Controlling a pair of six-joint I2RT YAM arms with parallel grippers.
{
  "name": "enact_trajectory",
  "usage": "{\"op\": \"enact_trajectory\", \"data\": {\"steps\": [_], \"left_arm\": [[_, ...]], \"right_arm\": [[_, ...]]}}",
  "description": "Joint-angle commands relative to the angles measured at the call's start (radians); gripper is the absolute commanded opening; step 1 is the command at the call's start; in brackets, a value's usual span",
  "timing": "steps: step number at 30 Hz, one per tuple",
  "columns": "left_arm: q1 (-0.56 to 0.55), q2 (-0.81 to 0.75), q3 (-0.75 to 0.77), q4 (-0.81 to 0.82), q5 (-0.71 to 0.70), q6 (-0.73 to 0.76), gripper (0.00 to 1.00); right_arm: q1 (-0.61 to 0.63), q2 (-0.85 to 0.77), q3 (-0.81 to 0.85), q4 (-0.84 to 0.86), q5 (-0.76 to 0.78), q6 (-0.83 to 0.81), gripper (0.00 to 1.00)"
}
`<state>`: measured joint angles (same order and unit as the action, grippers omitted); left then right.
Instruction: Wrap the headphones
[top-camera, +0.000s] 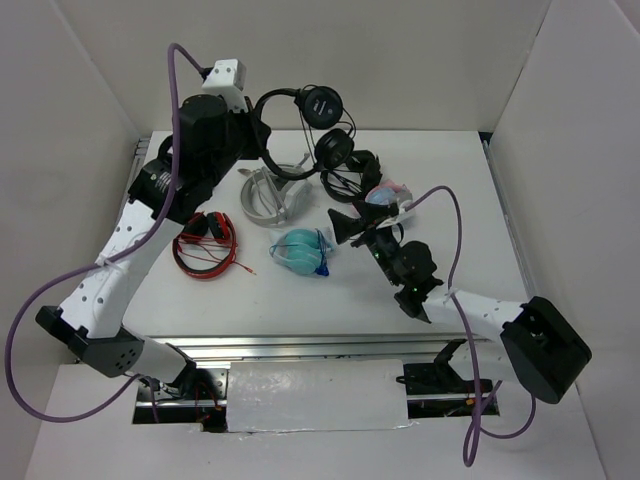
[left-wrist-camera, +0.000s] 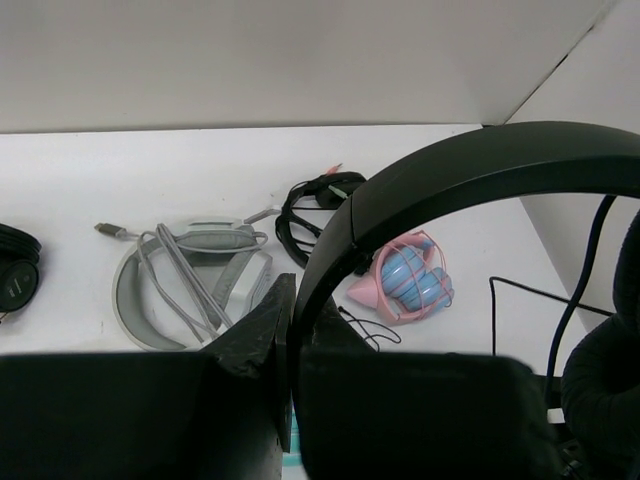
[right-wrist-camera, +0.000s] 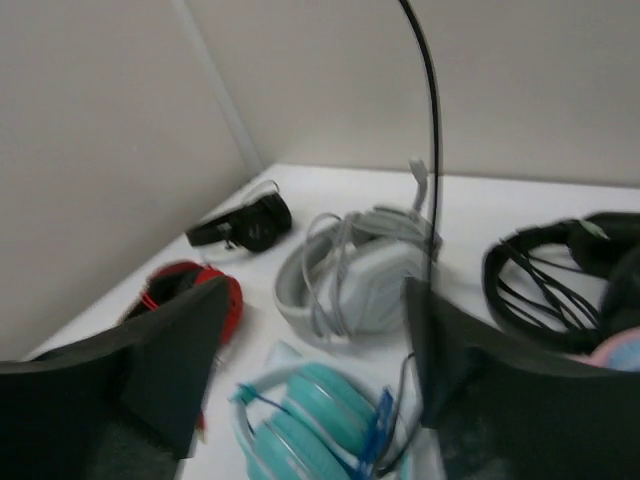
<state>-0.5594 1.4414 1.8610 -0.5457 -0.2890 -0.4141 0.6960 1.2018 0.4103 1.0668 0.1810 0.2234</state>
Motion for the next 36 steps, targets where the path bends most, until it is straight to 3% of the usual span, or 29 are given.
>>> {"op": "enact_trajectory", "data": {"steps": [1, 4, 6, 8, 9, 12, 13, 20, 28, 36], "left_arm": [[0.003, -0.059, 0.033, 0.093, 0.002, 0.008, 0.00], [0.003, -0.072, 0.030, 0.099, 0.002, 0.011, 0.00], [0.001, -0.079, 0.033, 0.098, -0.001, 0.014, 0.00], [0.001, -0.079, 0.043, 0.093, -0.013, 0.017, 0.00], [0.001, -0.079, 0.043, 0.093, -0.019, 0.020, 0.00], [0.003, -0.081, 0.038, 0.102, -0.041, 0.014, 0.00], [0.003, -0.081, 0.030, 0.105, -0.047, 0.011, 0.00], [0.004, -0.041, 0.049, 0.092, -0.147, 0.008, 0.00], [0.058, 0.010, 0.055, 0.075, -0.305, -0.003, 0.00], [0.105, 0.034, 0.079, 0.056, -0.367, 0.000, 0.00]], "right_arm": [[-0.001, 0.019, 0.088, 0.021, -0.016, -0.056, 0.72], [-0.016, 0.038, 0.097, 0.015, 0.020, -0.052, 0.50], [-0.020, 0.022, 0.090, 0.004, 0.015, -0.059, 0.51], [-0.016, -0.007, 0.076, -0.030, -0.021, -0.062, 0.63], [-0.015, -0.043, 0.062, -0.042, -0.037, -0.064, 0.62], [-0.013, -0.099, 0.051, -0.100, -0.074, -0.044, 0.31], [-0.013, -0.108, 0.053, -0.151, -0.083, -0.042, 0.00], [0.072, -0.269, 0.036, -0.287, -0.026, -0.058, 0.00], [0.183, -0.609, 0.059, -0.695, 0.242, -0.059, 0.00], [0.192, -0.732, 0.104, -0.866, 0.324, -0.077, 0.00]]}}
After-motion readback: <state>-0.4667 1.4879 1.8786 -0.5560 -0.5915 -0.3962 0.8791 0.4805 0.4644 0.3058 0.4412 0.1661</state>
